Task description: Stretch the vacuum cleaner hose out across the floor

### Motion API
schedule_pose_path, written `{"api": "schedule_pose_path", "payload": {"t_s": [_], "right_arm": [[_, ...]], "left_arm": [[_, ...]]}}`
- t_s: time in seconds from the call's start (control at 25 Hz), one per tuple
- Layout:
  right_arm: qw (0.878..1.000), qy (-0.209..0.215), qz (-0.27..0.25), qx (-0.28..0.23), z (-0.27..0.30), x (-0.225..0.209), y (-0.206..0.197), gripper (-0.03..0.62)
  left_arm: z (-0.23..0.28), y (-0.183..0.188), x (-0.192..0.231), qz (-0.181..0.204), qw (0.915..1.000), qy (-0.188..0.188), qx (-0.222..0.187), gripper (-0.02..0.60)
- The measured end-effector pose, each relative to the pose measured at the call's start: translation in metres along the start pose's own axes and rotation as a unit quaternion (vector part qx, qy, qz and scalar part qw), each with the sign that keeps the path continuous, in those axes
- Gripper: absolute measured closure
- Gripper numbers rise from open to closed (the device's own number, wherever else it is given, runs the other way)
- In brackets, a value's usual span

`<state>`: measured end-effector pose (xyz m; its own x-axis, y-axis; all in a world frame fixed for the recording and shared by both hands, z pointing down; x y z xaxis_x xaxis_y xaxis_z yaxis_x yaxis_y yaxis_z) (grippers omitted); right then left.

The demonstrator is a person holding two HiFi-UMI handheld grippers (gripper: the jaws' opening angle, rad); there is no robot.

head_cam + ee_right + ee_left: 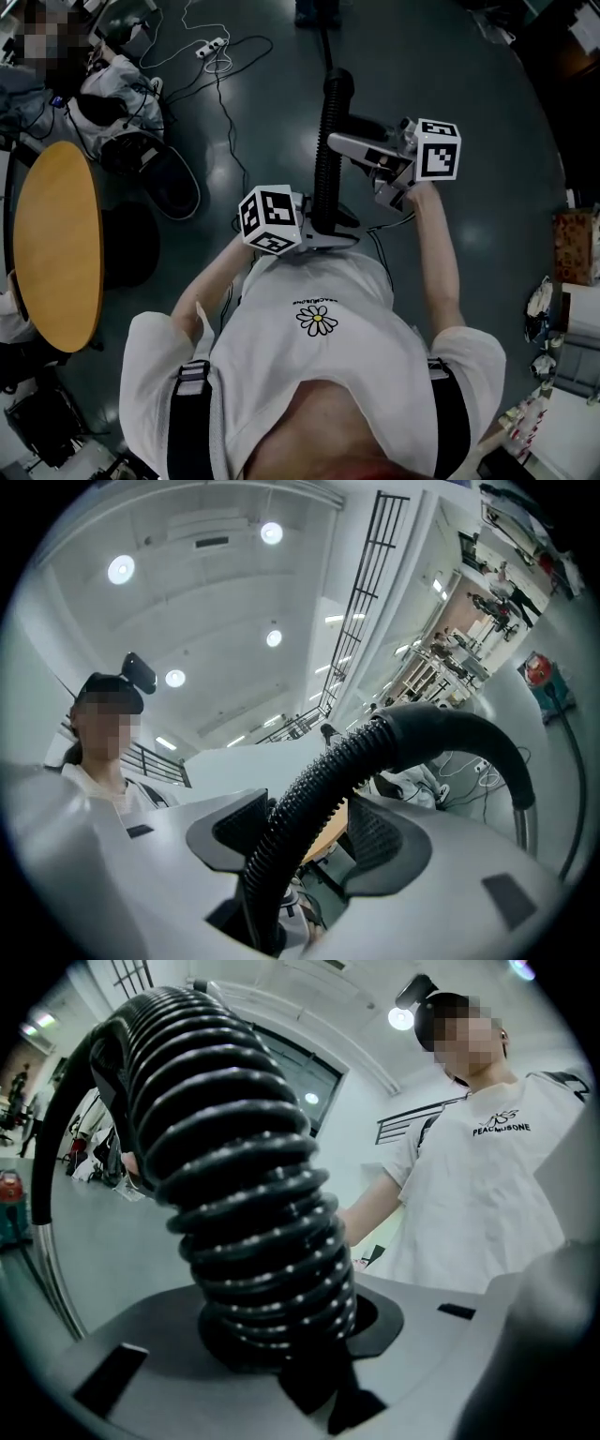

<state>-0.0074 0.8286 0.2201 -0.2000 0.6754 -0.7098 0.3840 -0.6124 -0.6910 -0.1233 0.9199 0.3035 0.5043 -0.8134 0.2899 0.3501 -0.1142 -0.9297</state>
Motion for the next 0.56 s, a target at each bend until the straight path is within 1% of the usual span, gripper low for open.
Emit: {"api": "schedule_pose_path", "payload": {"t_s": [0.16,0.36,0.56], "right_arm": [[1.0,0.003,-0.021,0.006,0.0,0.008,0.006,0.344],[0.999,0.003,-0.037,0.009,0.001,0.016,0.007,0.344],[0.997,-0.002,-0.073,0.011,0.005,0.025,0.007,0.344]], "left_arm": [[-0.001,0.004,0.001,0.015,0.9999,0.004,0.005,0.46],[-0.001,0.005,-0.003,0.019,0.9997,0.008,0.01,0.461],[-0.003,0.004,-0.002,0.018,0.9998,0.011,0.0,0.462]]}}
Point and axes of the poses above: the fingertips, and each gripper's own axes: z forward along the fingers, x to its left, y out of its top, the point moved 8 cm from there along -z, backward along the fingers, and after that the axes turned 5 degrees about z, right-handed, at the moved point
